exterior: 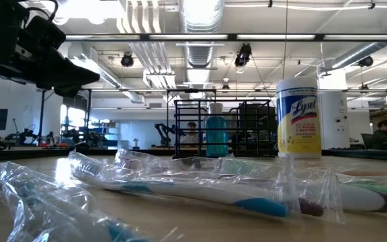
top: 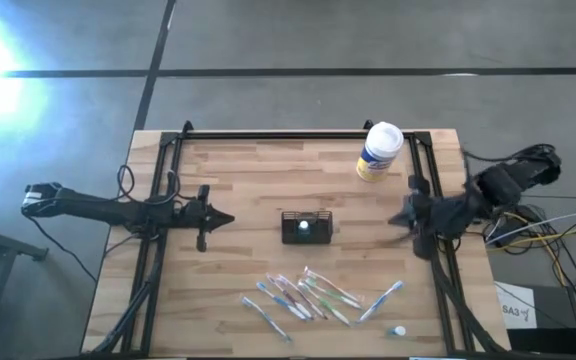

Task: Pick & Place toothbrushing station
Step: Put the blue mouthwash into the black mesh organizer

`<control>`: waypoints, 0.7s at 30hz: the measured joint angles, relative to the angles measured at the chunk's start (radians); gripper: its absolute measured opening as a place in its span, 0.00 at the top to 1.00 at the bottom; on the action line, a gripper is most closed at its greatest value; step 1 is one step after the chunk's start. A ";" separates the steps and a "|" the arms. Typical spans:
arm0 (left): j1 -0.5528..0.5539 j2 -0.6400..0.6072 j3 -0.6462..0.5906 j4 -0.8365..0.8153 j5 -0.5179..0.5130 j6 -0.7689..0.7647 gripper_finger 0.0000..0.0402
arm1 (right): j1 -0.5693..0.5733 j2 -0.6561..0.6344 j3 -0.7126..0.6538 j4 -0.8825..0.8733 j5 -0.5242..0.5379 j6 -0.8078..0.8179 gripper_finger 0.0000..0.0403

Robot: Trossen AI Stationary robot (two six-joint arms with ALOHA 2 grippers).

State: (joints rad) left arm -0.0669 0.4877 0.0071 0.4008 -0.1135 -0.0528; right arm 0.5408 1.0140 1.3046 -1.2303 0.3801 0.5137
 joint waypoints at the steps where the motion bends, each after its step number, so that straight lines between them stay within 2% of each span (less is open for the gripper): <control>1: 0.000 0.000 0.000 -0.004 0.000 -0.001 0.94 | 0.033 0.037 0.031 -0.039 0.002 0.045 0.98; 6: 0.000 0.000 0.000 -0.041 0.000 -0.032 0.94 | 0.144 0.203 0.179 -0.200 0.013 0.248 0.98; 10: 0.000 0.000 0.000 -0.053 0.000 -0.082 0.94 | 0.192 0.305 0.238 -0.220 0.009 0.372 0.98; 15: 0.000 0.000 0.000 -0.053 0.000 -0.094 0.94 | 0.217 0.424 0.265 -0.219 -0.158 0.461 0.95; 21: 0.000 0.000 -0.001 -0.052 0.000 -0.107 0.94 | 0.257 0.554 0.265 -0.197 -0.272 0.507 0.79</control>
State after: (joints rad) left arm -0.0669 0.4877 0.0063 0.3487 -0.1135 -0.1602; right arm 0.7976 1.5680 1.5700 -1.4275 0.1080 1.0205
